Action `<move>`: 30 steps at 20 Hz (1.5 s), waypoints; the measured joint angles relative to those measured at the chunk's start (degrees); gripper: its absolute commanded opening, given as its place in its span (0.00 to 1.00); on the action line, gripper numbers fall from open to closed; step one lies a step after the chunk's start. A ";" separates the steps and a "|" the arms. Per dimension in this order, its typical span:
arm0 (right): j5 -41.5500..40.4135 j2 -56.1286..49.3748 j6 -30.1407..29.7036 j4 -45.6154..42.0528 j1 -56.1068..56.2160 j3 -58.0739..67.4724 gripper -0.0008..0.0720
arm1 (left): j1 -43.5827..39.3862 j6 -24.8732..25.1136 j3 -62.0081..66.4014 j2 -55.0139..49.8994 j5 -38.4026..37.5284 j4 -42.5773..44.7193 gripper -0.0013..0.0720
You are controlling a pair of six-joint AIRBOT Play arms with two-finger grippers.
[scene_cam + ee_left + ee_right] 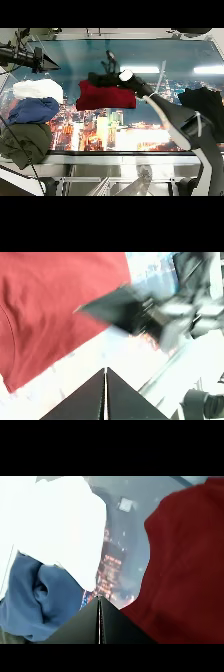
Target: Fold the shirts.
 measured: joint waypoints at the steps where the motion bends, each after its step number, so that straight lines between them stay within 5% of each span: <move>1: 2.47 1.14 -0.39 -0.85 -2.05 0.00 0.04 | 0.09 0.39 -1.05 0.48 -0.42 0.00 0.02; 9: 26.95 6.01 4.90 -10.19 -23.43 -1.49 0.07 | 1.49 5.20 -15.74 9.88 0.92 0.00 0.02; 11: 29.79 5.99 6.97 -14.38 -26.47 -3.41 0.96 | 2.45 5.97 -20.02 12.59 2.12 0.02 0.02; 15: 31.85 2.67 9.11 -17.14 -28.04 -5.68 0.98 | 4.55 7.32 -27.36 17.27 5.88 0.11 0.02; 23: 26.75 -3.96 6.01 -8.44 -22.86 -6.34 0.97 | 5.60 8.66 -31.08 19.47 8.50 0.07 0.02; 24: 25.79 -4.31 5.33 -6.86 -22.14 -6.38 0.90 | 5.62 8.81 -31.17 19.54 8.57 0.07 0.02; 25: 24.87 -4.57 4.66 -5.77 -21.55 -6.40 0.40 | 5.64 8.90 -31.21 19.56 8.74 0.04 0.02; 26: 24.06 -4.90 3.76 -4.94 -21.03 -6.54 0.05 | 5.64 9.05 -31.26 19.58 8.83 0.07 0.02; 30: 23.41 -4.50 -0.55 6.25 -20.24 -6.43 0.04 | 5.64 9.22 -31.32 19.63 8.83 0.07 0.02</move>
